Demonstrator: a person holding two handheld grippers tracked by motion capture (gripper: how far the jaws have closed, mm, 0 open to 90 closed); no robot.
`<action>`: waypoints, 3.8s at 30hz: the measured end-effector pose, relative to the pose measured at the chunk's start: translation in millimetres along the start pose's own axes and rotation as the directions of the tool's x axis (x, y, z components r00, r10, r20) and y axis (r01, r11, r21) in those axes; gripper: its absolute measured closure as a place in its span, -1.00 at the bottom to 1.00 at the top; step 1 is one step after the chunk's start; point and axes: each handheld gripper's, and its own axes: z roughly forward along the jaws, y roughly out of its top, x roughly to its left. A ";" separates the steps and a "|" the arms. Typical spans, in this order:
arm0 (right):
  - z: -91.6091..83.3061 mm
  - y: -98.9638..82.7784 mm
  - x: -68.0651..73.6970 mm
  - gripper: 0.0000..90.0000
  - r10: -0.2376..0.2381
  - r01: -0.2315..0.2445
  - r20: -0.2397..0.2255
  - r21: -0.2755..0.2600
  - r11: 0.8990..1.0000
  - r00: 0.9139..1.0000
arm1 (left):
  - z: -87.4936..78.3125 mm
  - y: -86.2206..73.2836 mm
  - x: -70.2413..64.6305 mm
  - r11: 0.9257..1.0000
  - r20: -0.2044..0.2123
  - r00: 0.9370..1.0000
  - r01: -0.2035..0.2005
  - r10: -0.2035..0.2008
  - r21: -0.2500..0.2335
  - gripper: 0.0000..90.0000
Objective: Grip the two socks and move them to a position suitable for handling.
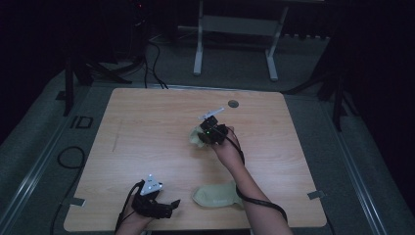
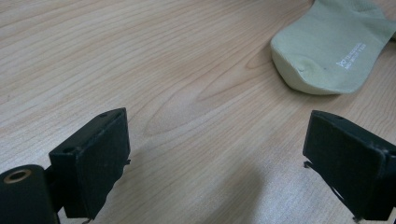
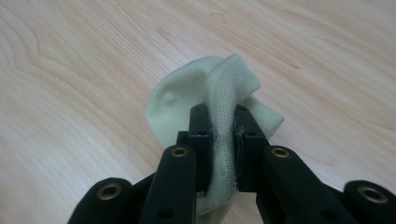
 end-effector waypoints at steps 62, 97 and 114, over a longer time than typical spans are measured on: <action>-28.8 -79.0 8.6 0.56 -0.037 0.037 -0.097 -0.003 0.999 0.995 | 49.2 90.6 21.5 0.999 -0.002 0.999 -0.046 0.046 0.005 -0.23; -64.3 -85.9 -7.0 0.87 -0.006 0.002 -0.058 -0.061 0.998 0.998 | 103.0 104.6 5.7 0.963 0.010 0.973 -0.231 0.232 0.138 0.94; -58.8 -138.4 -63.4 0.85 0.137 -0.137 0.000 0.010 0.991 0.991 | 105.2 108.8 9.5 0.960 -0.007 0.970 -0.237 0.241 0.150 0.94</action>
